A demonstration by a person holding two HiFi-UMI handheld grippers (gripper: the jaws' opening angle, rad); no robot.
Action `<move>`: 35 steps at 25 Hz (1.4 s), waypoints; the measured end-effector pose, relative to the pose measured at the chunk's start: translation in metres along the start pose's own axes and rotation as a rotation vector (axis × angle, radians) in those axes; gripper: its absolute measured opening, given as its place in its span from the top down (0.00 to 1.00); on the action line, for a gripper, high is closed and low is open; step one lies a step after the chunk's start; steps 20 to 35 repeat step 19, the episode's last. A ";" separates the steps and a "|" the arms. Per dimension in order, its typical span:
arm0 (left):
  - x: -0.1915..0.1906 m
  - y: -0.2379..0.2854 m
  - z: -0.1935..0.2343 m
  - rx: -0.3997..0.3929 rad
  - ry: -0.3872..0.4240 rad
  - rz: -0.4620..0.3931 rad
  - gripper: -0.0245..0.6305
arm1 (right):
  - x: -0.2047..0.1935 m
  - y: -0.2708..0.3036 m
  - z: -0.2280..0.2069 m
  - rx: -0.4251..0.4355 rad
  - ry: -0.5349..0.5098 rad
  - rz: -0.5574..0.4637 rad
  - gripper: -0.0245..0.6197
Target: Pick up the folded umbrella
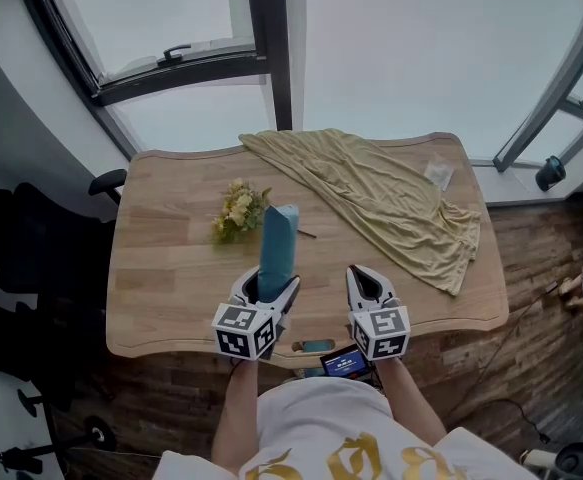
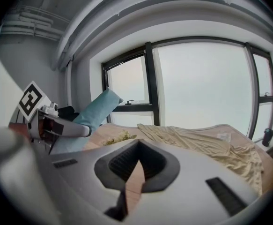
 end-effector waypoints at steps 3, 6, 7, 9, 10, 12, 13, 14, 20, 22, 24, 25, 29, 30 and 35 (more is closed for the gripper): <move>-0.001 0.002 0.000 -0.003 0.001 0.005 0.49 | -0.001 0.002 0.000 0.004 0.003 0.004 0.95; -0.002 0.004 0.001 -0.005 0.000 0.008 0.49 | 0.002 0.004 -0.001 0.006 0.016 0.002 0.95; -0.001 0.006 0.002 -0.006 -0.001 0.009 0.49 | 0.003 0.005 -0.001 0.006 0.016 0.000 0.95; -0.001 0.008 0.002 -0.009 -0.002 0.012 0.49 | 0.004 0.006 -0.002 0.006 0.015 0.001 0.95; -0.001 0.009 0.002 -0.010 -0.003 0.013 0.49 | 0.004 0.007 -0.003 0.006 0.014 0.002 0.95; -0.001 0.010 0.002 -0.010 -0.003 0.015 0.49 | 0.003 0.007 -0.004 0.006 0.012 0.004 0.95; -0.001 0.011 0.002 -0.010 -0.003 0.016 0.49 | 0.003 0.008 -0.005 0.006 0.011 0.005 0.95; -0.001 0.012 0.003 -0.009 -0.005 0.017 0.49 | 0.002 0.009 -0.005 0.005 0.011 0.007 0.95; 0.000 0.020 0.008 -0.005 -0.009 0.016 0.49 | 0.000 0.016 -0.011 0.004 0.010 0.013 0.95; 0.000 0.020 0.008 -0.005 -0.009 0.016 0.49 | 0.000 0.016 -0.011 0.004 0.010 0.013 0.95; 0.000 0.020 0.008 -0.005 -0.009 0.016 0.49 | 0.000 0.016 -0.011 0.004 0.010 0.013 0.95; 0.000 0.020 0.008 -0.005 -0.009 0.016 0.49 | 0.000 0.016 -0.011 0.004 0.010 0.013 0.95; 0.000 0.020 0.008 -0.005 -0.009 0.016 0.49 | 0.000 0.016 -0.011 0.004 0.010 0.013 0.95; 0.000 0.020 0.008 -0.005 -0.009 0.016 0.49 | 0.000 0.016 -0.011 0.004 0.010 0.013 0.95; 0.000 0.020 0.008 -0.005 -0.009 0.016 0.49 | 0.000 0.016 -0.011 0.004 0.010 0.013 0.95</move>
Point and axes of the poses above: the fingertips, and each gripper's own axes: y forward along the fingers, z to its left, x out of its top, the point moved 5 cm from there along -y, backward along the fingers, and after that the axes turned 3 degrees about -z, right-handed, at the moved point
